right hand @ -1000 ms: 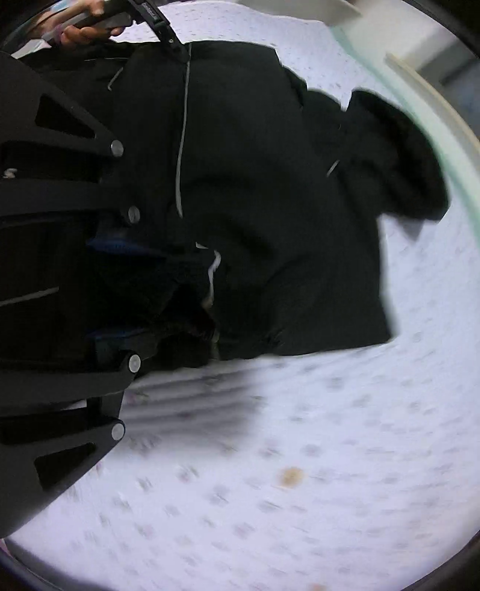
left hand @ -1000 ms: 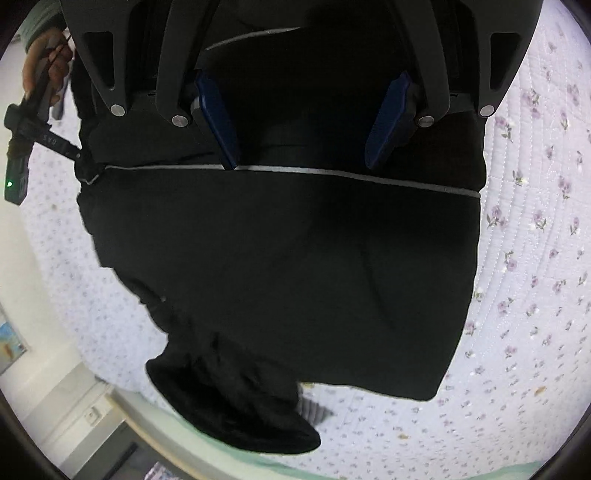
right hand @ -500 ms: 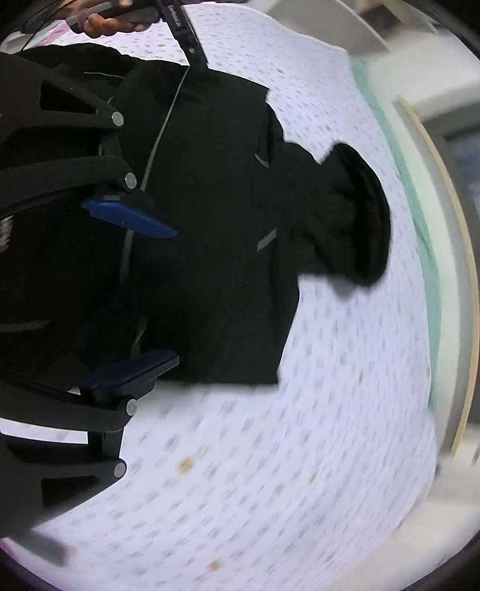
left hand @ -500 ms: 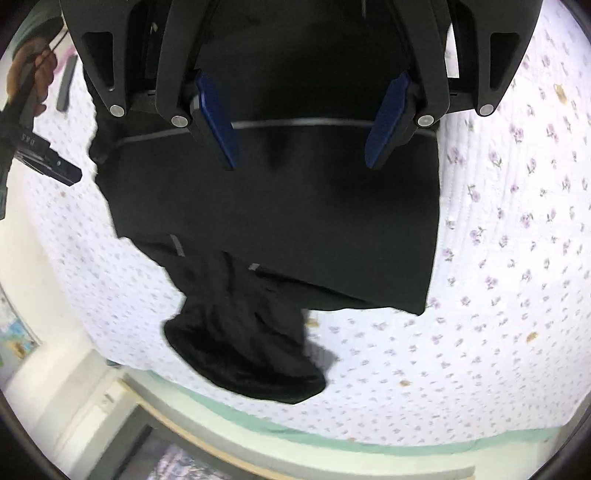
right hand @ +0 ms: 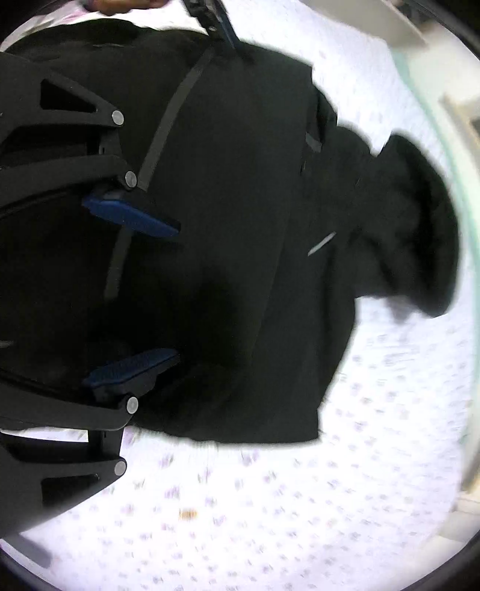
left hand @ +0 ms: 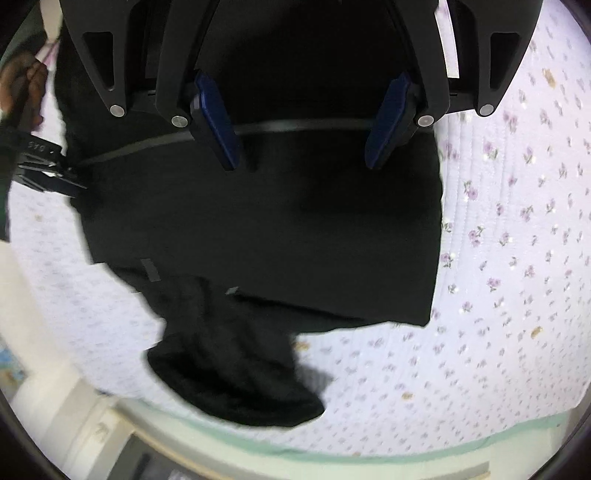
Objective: Fold large clothes
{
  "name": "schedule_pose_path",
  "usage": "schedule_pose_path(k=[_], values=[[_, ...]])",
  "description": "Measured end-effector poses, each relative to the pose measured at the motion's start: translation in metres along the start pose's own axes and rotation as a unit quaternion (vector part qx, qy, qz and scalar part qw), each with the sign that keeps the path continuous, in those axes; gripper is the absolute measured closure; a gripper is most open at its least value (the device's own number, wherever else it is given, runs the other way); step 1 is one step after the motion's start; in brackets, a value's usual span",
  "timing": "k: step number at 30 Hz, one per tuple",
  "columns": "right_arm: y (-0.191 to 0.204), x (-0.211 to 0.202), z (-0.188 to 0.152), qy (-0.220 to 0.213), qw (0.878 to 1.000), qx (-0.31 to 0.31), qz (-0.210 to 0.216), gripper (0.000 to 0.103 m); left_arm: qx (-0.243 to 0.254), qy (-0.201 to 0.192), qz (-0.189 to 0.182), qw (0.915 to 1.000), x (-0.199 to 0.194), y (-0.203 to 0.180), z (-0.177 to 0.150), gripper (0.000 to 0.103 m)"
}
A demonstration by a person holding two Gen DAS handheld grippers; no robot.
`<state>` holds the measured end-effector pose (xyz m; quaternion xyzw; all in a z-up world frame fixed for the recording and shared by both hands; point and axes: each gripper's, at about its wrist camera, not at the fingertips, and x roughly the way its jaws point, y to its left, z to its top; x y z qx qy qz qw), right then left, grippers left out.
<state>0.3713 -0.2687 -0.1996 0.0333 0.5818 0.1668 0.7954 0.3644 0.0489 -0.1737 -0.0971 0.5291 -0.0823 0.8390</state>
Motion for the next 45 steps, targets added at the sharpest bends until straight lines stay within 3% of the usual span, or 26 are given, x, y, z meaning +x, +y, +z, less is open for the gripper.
schedule_pose_path(k=[3, 5, 8, 10, 13, 16, 19, 23, 26, 29, 33, 37, 45], values=[[-0.007, -0.01, -0.022, 0.009, 1.0, 0.009, 0.005, 0.038, -0.01, -0.016, -0.033, 0.9993, -0.025, 0.004, -0.017, 0.031], [-0.008, 0.003, -0.038, 0.028, 1.0, 0.008, -0.007, 0.039, -0.023, -0.006, -0.041, 0.9989, -0.023, 0.009, -0.027, 0.031], [-0.011, 0.029, -0.046, 0.06, 0.998, 0.016, -0.01, 0.039, -0.054, 0.049, -0.016, 0.9972, 0.019, 0.027, -0.042, 0.032], [-0.012, 0.035, -0.049, 0.069, 0.997, 0.021, -0.008, 0.037, -0.043, 0.051, -0.002, 0.9978, 0.029, 0.026, -0.045, 0.032], [-0.016, 0.029, -0.043, 0.085, 0.996, 0.018, 0.0, 0.037, 0.01, 0.056, 0.05, 0.9971, 0.021, 0.004, -0.043, 0.032], [-0.023, 0.003, -0.034, 0.084, 0.996, 0.019, 0.012, 0.037, 0.008, 0.049, 0.04, 0.998, -0.003, 0.005, -0.04, 0.032], [-0.026, -0.042, -0.007, 0.034, 0.999, 0.011, 0.008, 0.037, -0.007, 0.0, 0.01, 0.9999, -0.053, 0.014, -0.017, 0.032], [-0.029, -0.087, 0.05, -0.032, 0.999, 0.02, 0.015, 0.036, 0.007, -0.061, -0.002, 0.9981, -0.107, 0.012, 0.034, 0.032], [-0.026, -0.105, 0.099, -0.073, 0.997, 0.028, 0.023, 0.036, 0.018, -0.093, -0.004, 0.9955, -0.127, 0.006, 0.08, 0.031], [-0.023, -0.112, 0.126, -0.097, 0.994, 0.027, 0.039, 0.035, 0.025, -0.105, 0.004, 0.9941, -0.132, 0.003, 0.121, 0.031], [-0.018, -0.072, 0.166, -0.1, 0.994, 0.026, 0.033, 0.032, 0.014, -0.101, 0.009, 0.9948, -0.101, 0.005, 0.168, 0.031], [-0.028, -0.009, 0.209, -0.081, 0.995, 0.04, 0.032, 0.032, -0.022, -0.068, 0.017, 0.9973, -0.025, 0.023, 0.21, 0.031], [-0.038, 0.091, 0.259, -0.051, 0.997, 0.044, 0.042, 0.031, -0.055, -0.015, 0.0, 0.9984, 0.114, 0.046, 0.254, 0.031]])
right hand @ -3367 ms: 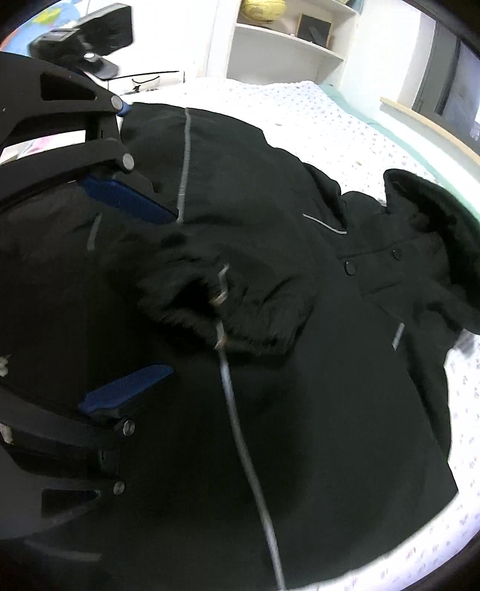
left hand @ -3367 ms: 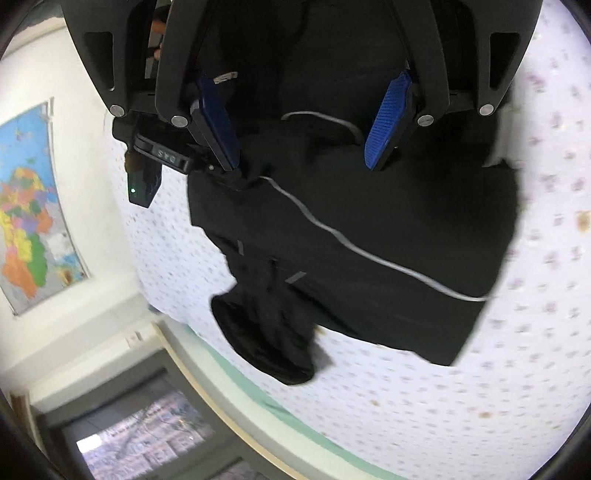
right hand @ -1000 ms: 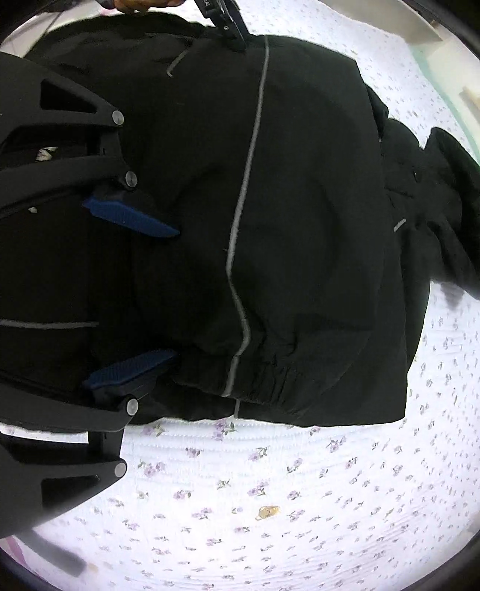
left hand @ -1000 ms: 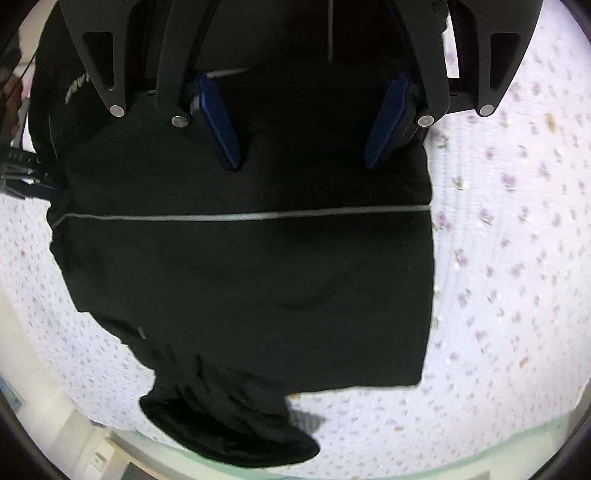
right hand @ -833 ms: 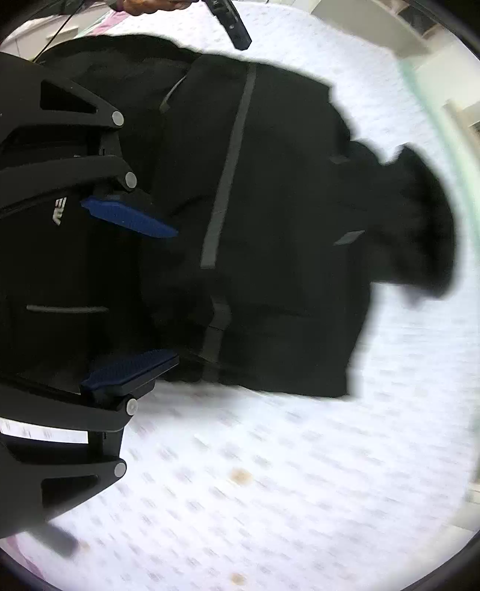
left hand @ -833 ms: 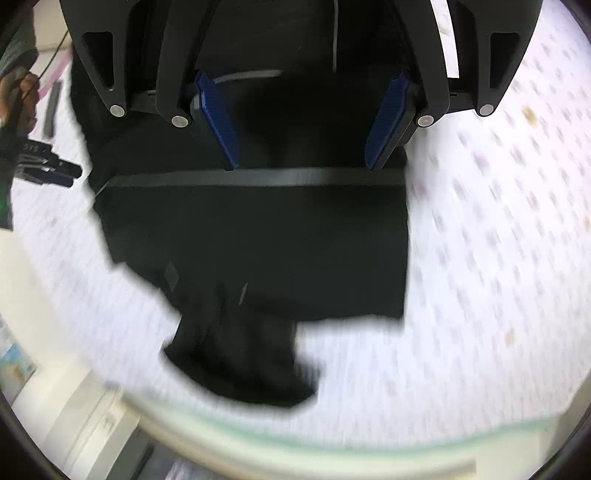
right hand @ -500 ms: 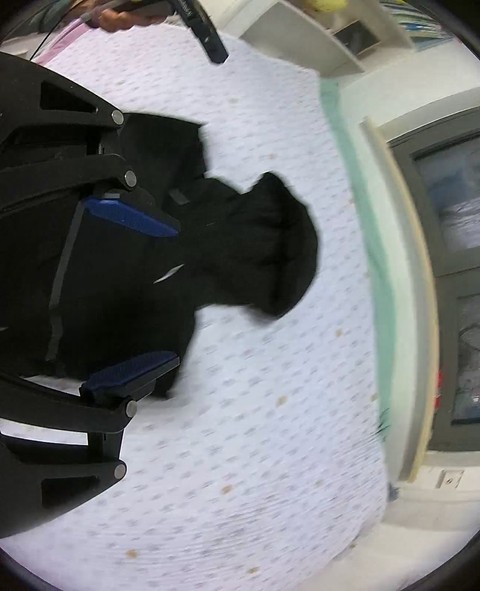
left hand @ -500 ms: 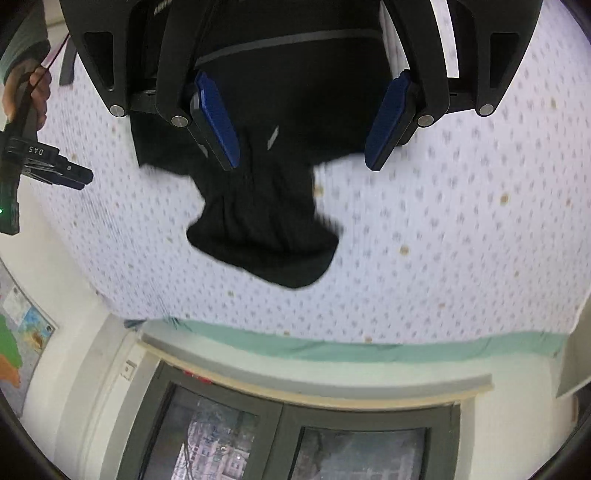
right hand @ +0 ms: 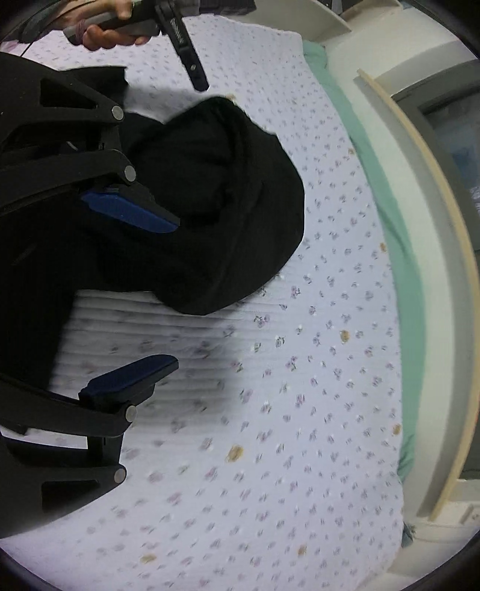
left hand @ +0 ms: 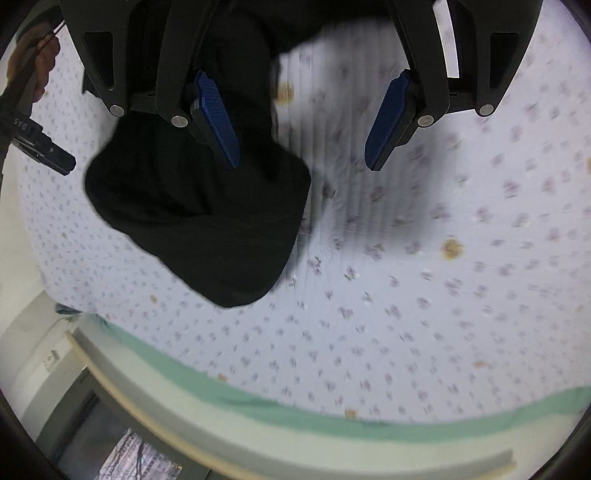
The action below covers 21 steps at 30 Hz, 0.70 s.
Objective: Fold large clothes
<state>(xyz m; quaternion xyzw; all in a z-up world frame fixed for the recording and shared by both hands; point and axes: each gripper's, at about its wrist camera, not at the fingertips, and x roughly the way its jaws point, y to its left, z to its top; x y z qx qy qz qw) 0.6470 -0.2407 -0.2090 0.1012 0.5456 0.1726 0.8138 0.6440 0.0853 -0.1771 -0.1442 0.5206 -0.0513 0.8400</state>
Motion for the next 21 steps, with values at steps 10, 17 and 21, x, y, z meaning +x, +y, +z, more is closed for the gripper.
schedule_pose_path(k=[10, 17, 21], values=[[-0.017, 0.011, 0.016, -0.05, 0.999, -0.003, -0.021, 0.097, -0.007, -0.024, -0.049, 0.9985, 0.035, 0.005, 0.029, 0.084], [-0.052, 0.021, -0.023, -0.029, 0.999, 0.015, -0.033, 0.082, 0.039, -0.041, -0.085, 0.9947, 0.02, -0.01, 0.023, 0.07], [-0.079, 0.085, -0.041, 0.045, 0.996, 0.073, 0.011, 0.082, 0.001, 0.039, -0.064, 0.9972, 0.095, 0.014, 0.003, 0.068]])
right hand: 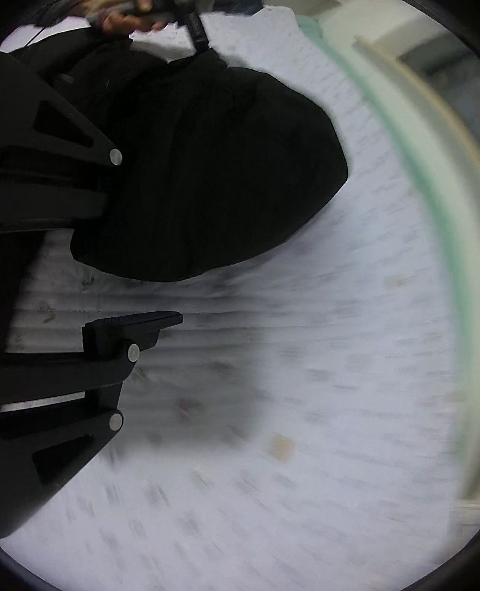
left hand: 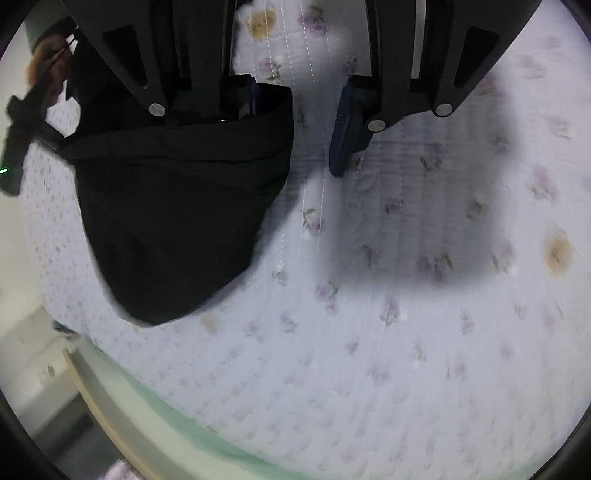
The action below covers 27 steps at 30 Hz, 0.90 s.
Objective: Fold large clothes
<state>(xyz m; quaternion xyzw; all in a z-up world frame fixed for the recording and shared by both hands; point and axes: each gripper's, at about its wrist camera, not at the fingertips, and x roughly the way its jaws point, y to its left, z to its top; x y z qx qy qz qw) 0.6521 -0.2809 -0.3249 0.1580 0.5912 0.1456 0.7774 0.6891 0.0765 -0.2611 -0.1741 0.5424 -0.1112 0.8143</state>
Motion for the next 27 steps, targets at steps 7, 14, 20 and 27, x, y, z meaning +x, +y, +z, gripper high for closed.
schedule_pose_path(k=[7, 14, 20, 27], values=[[-0.006, -0.028, -0.001, 0.026, 0.999, -0.02, 0.015, 0.056, 0.042, 0.004, 0.013, 0.999, -0.024, -0.016, -0.003, 0.053], [0.01, -0.092, -0.014, 0.012, 0.997, -0.075, 0.02, 0.041, 0.093, -0.044, 0.002, 0.9947, -0.106, -0.038, -0.012, 0.051], [0.038, -0.135, -0.009, -0.024, 0.992, -0.111, 0.056, 0.032, 0.132, -0.078, -0.046, 0.9872, -0.125, -0.09, 0.014, 0.05], [0.036, -0.094, 0.009, -0.012, 0.997, -0.059, 0.052, 0.061, 0.101, -0.01, -0.049, 0.9936, -0.044, -0.088, 0.04, 0.05]])
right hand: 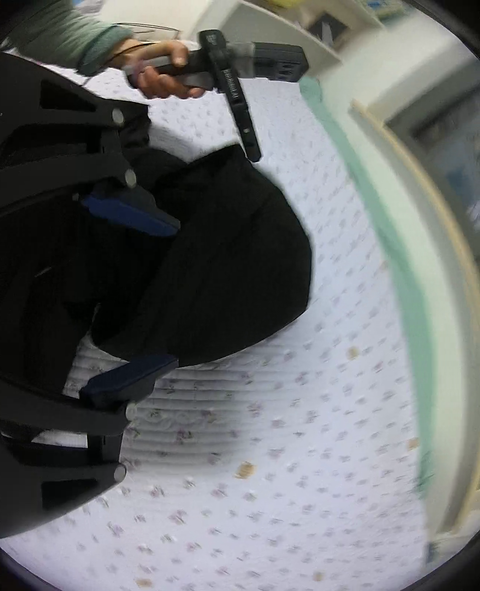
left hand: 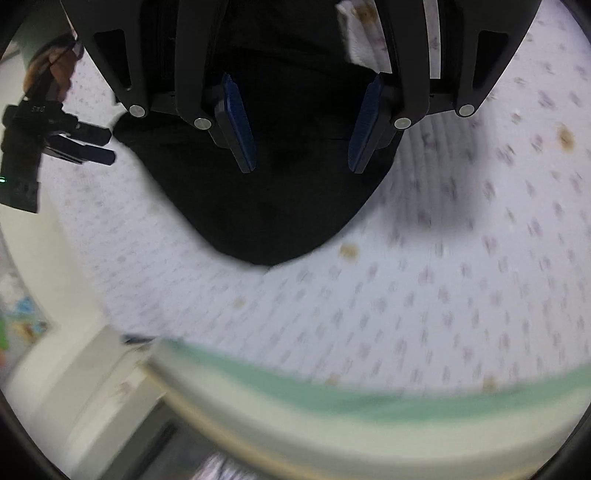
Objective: Fold large clothes
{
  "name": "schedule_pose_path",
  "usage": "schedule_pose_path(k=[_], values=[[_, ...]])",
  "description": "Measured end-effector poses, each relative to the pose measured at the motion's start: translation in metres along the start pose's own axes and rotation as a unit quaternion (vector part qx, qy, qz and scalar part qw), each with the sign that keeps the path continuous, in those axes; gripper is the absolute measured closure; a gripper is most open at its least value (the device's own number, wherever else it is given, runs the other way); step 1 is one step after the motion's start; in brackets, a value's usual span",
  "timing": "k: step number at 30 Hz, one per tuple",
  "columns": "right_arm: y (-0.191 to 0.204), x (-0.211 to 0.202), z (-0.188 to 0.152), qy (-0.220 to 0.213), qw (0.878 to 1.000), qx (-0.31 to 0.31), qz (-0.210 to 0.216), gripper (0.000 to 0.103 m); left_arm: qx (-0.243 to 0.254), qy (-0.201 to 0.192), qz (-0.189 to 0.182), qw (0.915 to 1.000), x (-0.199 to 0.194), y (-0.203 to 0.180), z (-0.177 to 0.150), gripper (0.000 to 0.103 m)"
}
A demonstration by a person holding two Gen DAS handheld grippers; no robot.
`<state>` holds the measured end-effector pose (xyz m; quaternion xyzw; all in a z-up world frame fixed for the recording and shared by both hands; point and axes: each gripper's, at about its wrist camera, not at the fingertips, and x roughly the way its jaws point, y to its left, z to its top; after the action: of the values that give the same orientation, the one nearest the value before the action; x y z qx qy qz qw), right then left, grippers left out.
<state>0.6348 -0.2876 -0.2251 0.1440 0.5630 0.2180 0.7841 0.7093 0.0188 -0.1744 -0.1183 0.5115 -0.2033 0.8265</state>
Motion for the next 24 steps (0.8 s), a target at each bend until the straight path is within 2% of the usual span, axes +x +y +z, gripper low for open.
schedule_pose_path(k=[3, 5, 7, 11, 14, 16, 17, 18, 20, 21, 24], values=[[-0.002, 0.043, -0.005, 0.041, 0.999, 0.011, -0.008, 0.062, -0.014, 0.057, 0.015, 0.9981, 0.036, 0.019, -0.018, 0.05], [-0.01, 0.072, -0.012, 0.074, 0.997, 0.022, -0.026, 0.064, -0.023, 0.062, 0.011, 0.9977, 0.046, 0.026, -0.025, 0.05], [-0.015, 0.084, -0.013, 0.081, 0.996, 0.032, -0.023, 0.065, -0.026, 0.065, 0.011, 0.9975, 0.049, 0.028, -0.026, 0.05], [-0.018, 0.067, -0.003, 0.082, 0.996, 0.026, -0.006, 0.064, 0.013, 0.058, 0.028, 0.9978, 0.033, 0.014, -0.024, 0.05], [-0.024, 0.036, 0.012, 0.068, 0.997, 0.012, 0.022, 0.057, 0.032, 0.029, 0.006, 0.999, -0.001, 0.007, -0.016, 0.05], [-0.03, 0.022, 0.026, 0.052, 0.998, 0.006, 0.029, 0.04, 0.036, 0.006, -0.018, 0.9992, -0.024, 0.006, -0.005, 0.043], [-0.034, 0.015, 0.036, 0.042, 0.999, 0.003, 0.031, 0.036, 0.034, -0.002, -0.028, 0.999, -0.032, 0.007, 0.002, 0.027], [-0.036, 0.012, 0.042, 0.038, 0.999, 0.002, 0.034, 0.035, 0.031, -0.005, -0.036, 0.9988, -0.037, 0.008, 0.009, 0.016], [-0.045, 0.019, 0.059, 0.048, 0.997, 0.007, 0.061, 0.035, 0.027, 0.003, -0.069, 0.9973, -0.036, 0.014, 0.025, 0.016], [-0.05, 0.023, 0.063, 0.056, 0.996, 0.01, 0.073, 0.035, 0.022, 0.022, -0.084, 0.996, -0.027, 0.02, 0.034, 0.016], [-0.062, 0.053, 0.081, 0.086, 0.992, 0.02, 0.091, 0.035, 0.003, 0.079, -0.075, 0.994, 0.01, 0.039, 0.047, 0.016]])
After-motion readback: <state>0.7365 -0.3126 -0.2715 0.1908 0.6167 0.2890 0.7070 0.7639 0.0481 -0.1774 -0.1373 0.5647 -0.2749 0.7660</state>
